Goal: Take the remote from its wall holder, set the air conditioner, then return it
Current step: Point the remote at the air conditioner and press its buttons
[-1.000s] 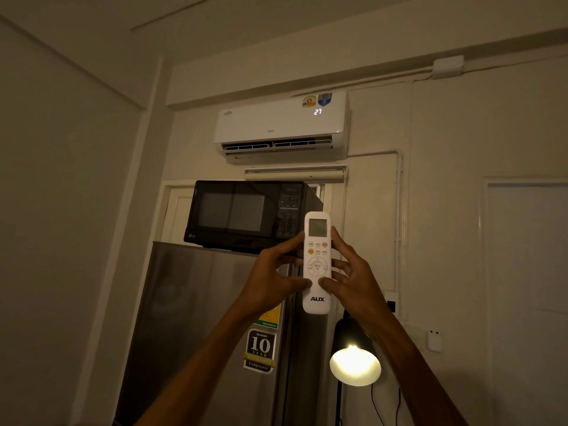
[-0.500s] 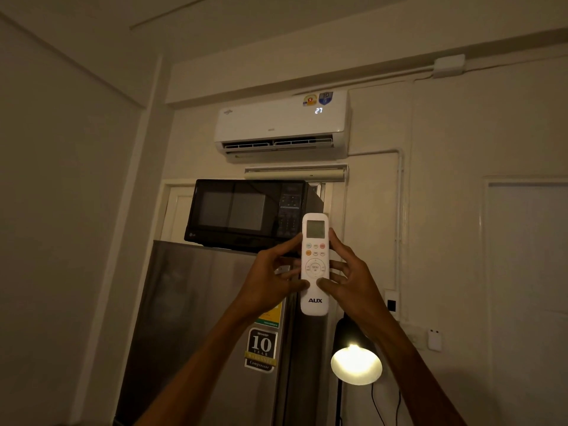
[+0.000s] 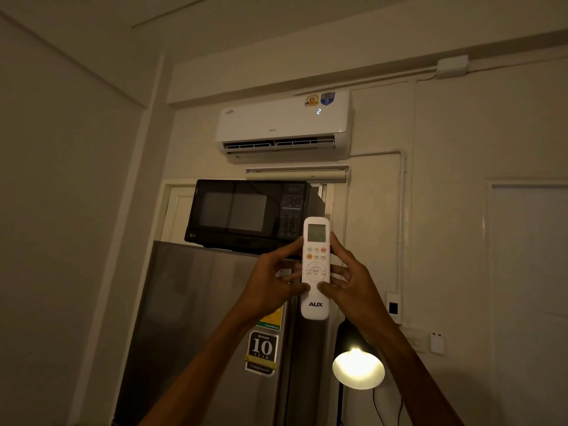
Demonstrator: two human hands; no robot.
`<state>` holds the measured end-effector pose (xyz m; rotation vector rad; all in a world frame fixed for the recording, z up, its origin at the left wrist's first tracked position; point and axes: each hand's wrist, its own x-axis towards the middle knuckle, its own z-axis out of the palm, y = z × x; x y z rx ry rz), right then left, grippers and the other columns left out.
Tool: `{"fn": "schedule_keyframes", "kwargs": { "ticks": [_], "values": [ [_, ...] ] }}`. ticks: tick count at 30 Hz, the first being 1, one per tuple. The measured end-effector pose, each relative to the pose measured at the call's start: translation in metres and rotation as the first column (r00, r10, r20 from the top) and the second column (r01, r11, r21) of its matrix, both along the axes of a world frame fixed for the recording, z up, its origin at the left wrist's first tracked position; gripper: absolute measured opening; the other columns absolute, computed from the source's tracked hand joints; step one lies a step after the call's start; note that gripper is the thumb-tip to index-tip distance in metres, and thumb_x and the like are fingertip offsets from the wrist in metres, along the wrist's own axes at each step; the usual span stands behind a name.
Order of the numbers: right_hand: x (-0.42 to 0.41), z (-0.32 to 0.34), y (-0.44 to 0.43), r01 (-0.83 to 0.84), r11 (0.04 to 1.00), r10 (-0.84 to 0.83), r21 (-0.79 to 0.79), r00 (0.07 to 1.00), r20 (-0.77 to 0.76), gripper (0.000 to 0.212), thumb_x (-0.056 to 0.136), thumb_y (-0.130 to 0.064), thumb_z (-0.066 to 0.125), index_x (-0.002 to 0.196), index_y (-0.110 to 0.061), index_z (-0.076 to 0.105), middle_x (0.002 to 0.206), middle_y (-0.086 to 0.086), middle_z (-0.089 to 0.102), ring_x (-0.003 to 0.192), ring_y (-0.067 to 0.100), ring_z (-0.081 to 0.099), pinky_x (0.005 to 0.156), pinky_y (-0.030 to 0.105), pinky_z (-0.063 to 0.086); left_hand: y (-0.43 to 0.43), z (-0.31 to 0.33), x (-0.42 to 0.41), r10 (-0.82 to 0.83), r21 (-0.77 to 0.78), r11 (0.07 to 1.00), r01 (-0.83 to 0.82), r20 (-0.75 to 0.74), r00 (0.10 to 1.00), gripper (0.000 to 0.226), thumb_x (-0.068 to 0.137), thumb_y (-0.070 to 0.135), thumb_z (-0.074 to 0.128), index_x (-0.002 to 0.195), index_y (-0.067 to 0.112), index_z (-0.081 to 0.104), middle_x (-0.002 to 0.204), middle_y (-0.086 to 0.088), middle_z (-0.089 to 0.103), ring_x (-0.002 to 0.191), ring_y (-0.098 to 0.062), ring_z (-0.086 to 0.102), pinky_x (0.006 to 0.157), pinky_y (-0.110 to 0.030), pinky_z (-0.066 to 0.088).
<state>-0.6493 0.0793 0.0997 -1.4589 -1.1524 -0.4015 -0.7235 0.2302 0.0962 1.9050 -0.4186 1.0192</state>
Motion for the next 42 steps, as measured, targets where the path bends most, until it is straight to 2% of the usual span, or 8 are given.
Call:
{"fn": "schedule_keyframes", "kwargs": {
  "ticks": [8, 14, 18, 21, 30, 35, 39, 42],
  "values": [
    [0.007, -0.002, 0.0, 0.016, 1.0, -0.016, -0.002, 1.0, 0.013, 0.079, 0.078, 0.005, 0.065, 0.125, -0.046, 0.028, 0.131, -0.004, 0.045, 0.122, 0.021, 0.05, 0.09, 0.04, 0.052, 0.0, -0.001, 0.007, 0.014, 0.014, 1.0, -0.014, -0.002, 1.0, 0.077, 0.074, -0.008, 0.069, 0.137, 0.026, 0.04, 0.127, 0.0, 0.053, 0.105, -0.007, 0.057, 0.074, -0.008, 0.054],
    [0.017, -0.002, -0.002, 0.015, 1.0, -0.016, 0.013, 0.999, 0.032, 0.08, 0.078, 0.005, 0.065, 0.129, -0.043, 0.028, 0.129, -0.004, 0.046, 0.122, 0.02, 0.05, 0.079, 0.022, 0.054, -0.002, 0.002, 0.013, -0.009, 0.024, 1.0, 0.009, 0.001, 1.0, 0.076, 0.074, -0.009, 0.068, 0.137, 0.023, 0.04, 0.128, -0.005, 0.054, 0.115, -0.017, 0.056, 0.078, -0.011, 0.055],
    [0.02, -0.001, -0.003, 0.019, 1.0, -0.02, 0.023, 0.998, 0.056, 0.081, 0.077, 0.005, 0.066, 0.129, -0.044, 0.028, 0.125, -0.008, 0.046, 0.12, 0.019, 0.051, 0.079, 0.021, 0.054, -0.005, 0.005, 0.014, -0.014, 0.034, 0.999, 0.014, 0.012, 1.0, 0.076, 0.074, -0.009, 0.068, 0.136, 0.024, 0.04, 0.126, -0.001, 0.054, 0.104, -0.007, 0.059, 0.074, -0.009, 0.054],
    [0.021, 0.0, -0.004, 0.025, 0.999, -0.028, 0.033, 0.997, 0.072, 0.081, 0.077, 0.004, 0.067, 0.128, -0.045, 0.028, 0.123, -0.009, 0.047, 0.12, 0.018, 0.051, 0.082, 0.023, 0.054, -0.005, 0.006, 0.017, -0.009, 0.043, 0.999, 0.008, 0.026, 1.0, 0.076, 0.073, -0.009, 0.069, 0.135, 0.024, 0.041, 0.128, -0.005, 0.054, 0.106, -0.011, 0.059, 0.074, -0.008, 0.053],
    [0.026, 0.001, -0.01, 0.033, 0.998, -0.037, 0.05, 0.995, 0.095, 0.082, 0.077, 0.004, 0.067, 0.118, -0.055, 0.028, 0.12, -0.016, 0.046, 0.119, 0.013, 0.049, 0.073, 0.01, 0.052, -0.009, 0.008, 0.024, -0.01, 0.06, 0.998, 0.009, 0.026, 1.0, 0.077, 0.073, -0.008, 0.07, 0.138, 0.021, 0.04, 0.13, -0.007, 0.053, 0.111, -0.018, 0.058, 0.077, -0.011, 0.054],
    [0.032, 0.0, -0.017, 0.04, 0.998, -0.045, 0.056, 0.995, 0.092, 0.081, 0.076, 0.004, 0.067, 0.118, -0.053, 0.029, 0.122, -0.01, 0.047, 0.119, 0.016, 0.05, 0.075, 0.018, 0.053, -0.015, 0.006, 0.031, -0.039, 0.041, 0.998, 0.038, 0.009, 0.999, 0.076, 0.073, -0.008, 0.07, 0.136, 0.023, 0.041, 0.129, -0.007, 0.055, 0.116, -0.02, 0.057, 0.087, -0.026, 0.057],
    [0.04, -0.003, -0.026, 0.045, 0.998, -0.048, 0.051, 0.996, 0.074, 0.083, 0.076, 0.003, 0.067, 0.119, -0.056, 0.029, 0.129, -0.003, 0.047, 0.12, 0.019, 0.051, 0.078, 0.023, 0.055, -0.023, 0.004, 0.039, -0.037, 0.038, 0.999, 0.037, 0.007, 0.999, 0.075, 0.073, -0.008, 0.07, 0.137, 0.02, 0.041, 0.129, -0.007, 0.055, 0.112, -0.017, 0.059, 0.081, -0.015, 0.055],
    [0.047, -0.007, -0.033, 0.068, 0.997, -0.071, 0.042, 0.995, 0.073, 0.083, 0.077, 0.002, 0.067, 0.121, -0.056, 0.028, 0.13, -0.003, 0.046, 0.12, 0.018, 0.051, 0.076, 0.018, 0.055, -0.029, 0.002, 0.048, -0.038, 0.047, 0.998, 0.038, -0.002, 0.999, 0.076, 0.073, -0.007, 0.07, 0.138, 0.021, 0.041, 0.127, -0.006, 0.056, 0.114, -0.019, 0.059, 0.083, -0.019, 0.055]
  ]
}}
